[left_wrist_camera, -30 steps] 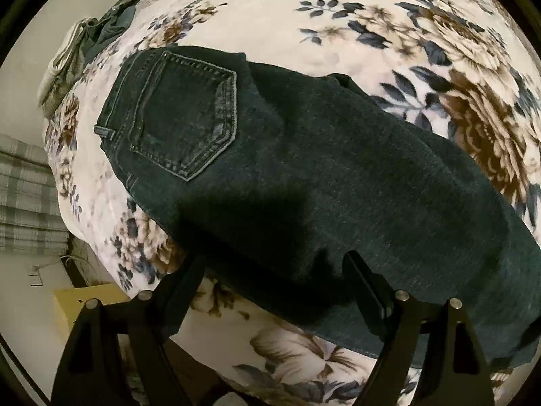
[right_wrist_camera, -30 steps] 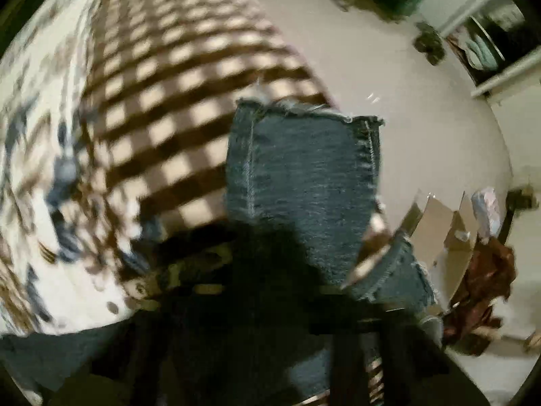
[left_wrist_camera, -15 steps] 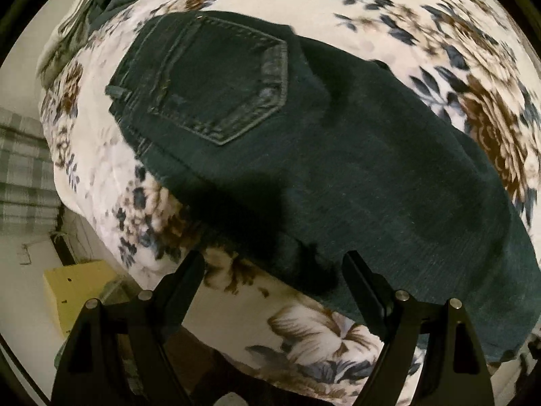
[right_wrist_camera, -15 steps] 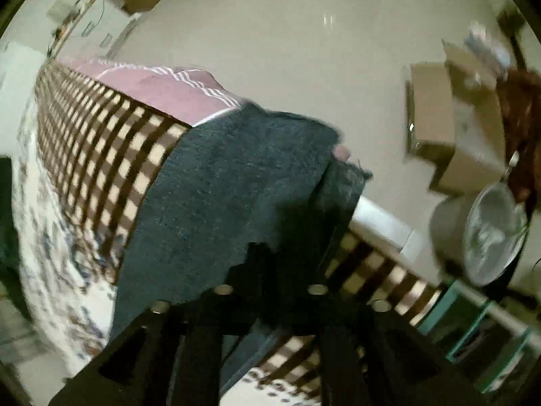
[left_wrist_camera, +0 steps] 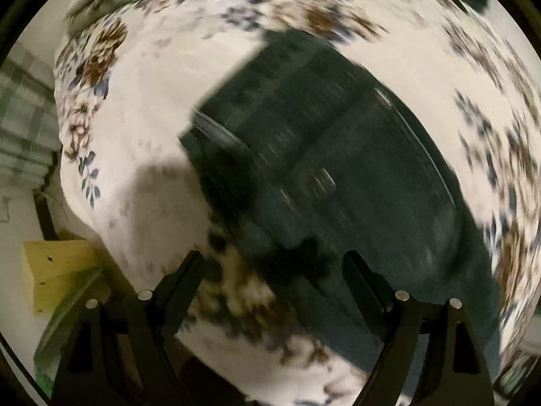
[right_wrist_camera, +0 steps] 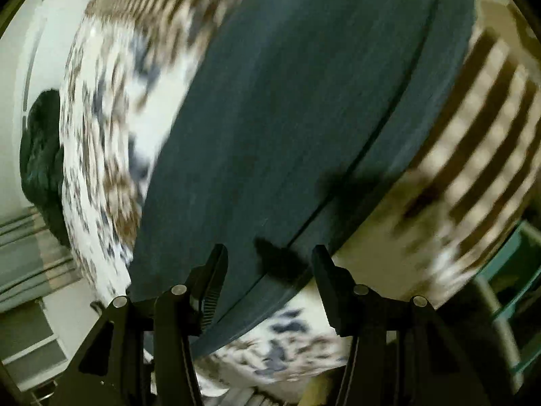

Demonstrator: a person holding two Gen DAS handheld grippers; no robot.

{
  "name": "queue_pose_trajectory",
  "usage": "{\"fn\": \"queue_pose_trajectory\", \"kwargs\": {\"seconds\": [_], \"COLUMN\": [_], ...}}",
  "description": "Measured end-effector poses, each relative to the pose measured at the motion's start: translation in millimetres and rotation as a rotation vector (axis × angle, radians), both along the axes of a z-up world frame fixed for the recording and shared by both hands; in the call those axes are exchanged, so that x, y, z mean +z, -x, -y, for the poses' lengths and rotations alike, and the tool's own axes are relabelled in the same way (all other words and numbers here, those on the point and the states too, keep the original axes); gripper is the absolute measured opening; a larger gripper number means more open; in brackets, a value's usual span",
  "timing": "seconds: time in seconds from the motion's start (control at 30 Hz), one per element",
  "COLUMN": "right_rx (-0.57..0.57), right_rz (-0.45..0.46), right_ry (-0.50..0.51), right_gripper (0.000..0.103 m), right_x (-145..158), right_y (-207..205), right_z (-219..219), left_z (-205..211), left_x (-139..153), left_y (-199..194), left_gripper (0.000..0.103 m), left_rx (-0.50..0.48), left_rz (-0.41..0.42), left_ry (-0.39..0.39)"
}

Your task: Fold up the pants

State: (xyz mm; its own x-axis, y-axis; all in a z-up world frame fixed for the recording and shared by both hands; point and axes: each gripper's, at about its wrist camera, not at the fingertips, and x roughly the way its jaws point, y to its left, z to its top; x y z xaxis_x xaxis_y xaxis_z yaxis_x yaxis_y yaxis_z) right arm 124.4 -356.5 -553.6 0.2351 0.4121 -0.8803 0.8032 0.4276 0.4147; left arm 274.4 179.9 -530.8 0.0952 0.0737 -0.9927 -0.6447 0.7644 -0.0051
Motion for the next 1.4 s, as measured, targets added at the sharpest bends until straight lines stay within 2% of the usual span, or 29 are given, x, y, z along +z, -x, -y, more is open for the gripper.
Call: {"fn": "queue_pose_trajectory", "kwargs": {"seconds": [0.13, 0.27, 0.37, 0.4, 0.43, 0.57, 0.6, 0.63, 0.8, 1.0, 1.1, 1.13, 1.17, 1.23, 1.33, 1.4], "right_rx": [-0.004, -0.039, -0.077, -0.082, -0.086, -0.089, -0.085, -0.075, -0.039, 0.013, 0.033, 0.035, 0.037, 0.048, 0.063, 0.087], "right_rz": [-0.008, -0.014, 0.005, 0.006, 0.008, 0.003, 0.007, 0.01, 0.018, 0.023, 0.002, -0.004, -0.01, -0.023, -0.031, -0.049], "right_ry": [-0.028, 0.006, 0.033, 0.039, 0.049, 0.085, 0.098, 0.107, 0.135, 0.16, 0.169, 0.168, 0.17, 0.183, 0.178, 0.161], "right_gripper": [0.054, 0.054, 0.044, 0.043, 0.037, 0.01, 0.008, 0.007, 0.007, 0.007, 0.007, 0.007, 0.007, 0.006, 0.007, 0.012], "right_x": [-26, -46, -48, -48, -47, -41, -37, -33, -6, 14, 13, 11, 9, 3, -13, -27], "right_y": [-11, -19, -22, -23, -24, -30, -31, -33, -31, -15, -5, -3, 0, 2, -1, -8], "right_z": [-58, -85, -96, -97, -100, -101, -102, -102, -99, -96, -93, -93, -92, -92, -92, -89], "left_z": [-48, -82, -95, -96, -96, -96, -96, -95, -103, -106, -106, -107, -108, -117, -131, -128], "left_x": [-9, -24, -35, -37, -39, -37, -34, -28, -2, 1, -6, -9, -11, -15, -30, -28], "left_y": [-7, -5, -2, -2, -2, 2, 3, 7, 26, 39, 44, 46, 47, 49, 48, 45], "left_gripper": [0.083, 0.083, 0.08, 0.07, 0.052, 0.034, 0.027, 0.011, 0.012, 0.011, 0.011, 0.008, 0.003, 0.003, 0.003, 0.004], "left_rx": [0.066, 0.139, 0.172, 0.174, 0.17, 0.169, 0.164, 0.146, 0.117, 0.124, 0.131, 0.133, 0.136, 0.15, 0.195, 0.185], "left_rz": [0.053, 0.076, 0.108, 0.123, 0.152, 0.173, 0.181, 0.204, 0.25, 0.225, 0.2, 0.193, 0.183, 0.179, 0.15, 0.146], "left_ry": [0.035, 0.089, 0.136, 0.15, 0.175, 0.151, 0.145, 0.142, 0.146, 0.151, 0.151, 0.144, 0.118, 0.071, 0.104, 0.106]}}
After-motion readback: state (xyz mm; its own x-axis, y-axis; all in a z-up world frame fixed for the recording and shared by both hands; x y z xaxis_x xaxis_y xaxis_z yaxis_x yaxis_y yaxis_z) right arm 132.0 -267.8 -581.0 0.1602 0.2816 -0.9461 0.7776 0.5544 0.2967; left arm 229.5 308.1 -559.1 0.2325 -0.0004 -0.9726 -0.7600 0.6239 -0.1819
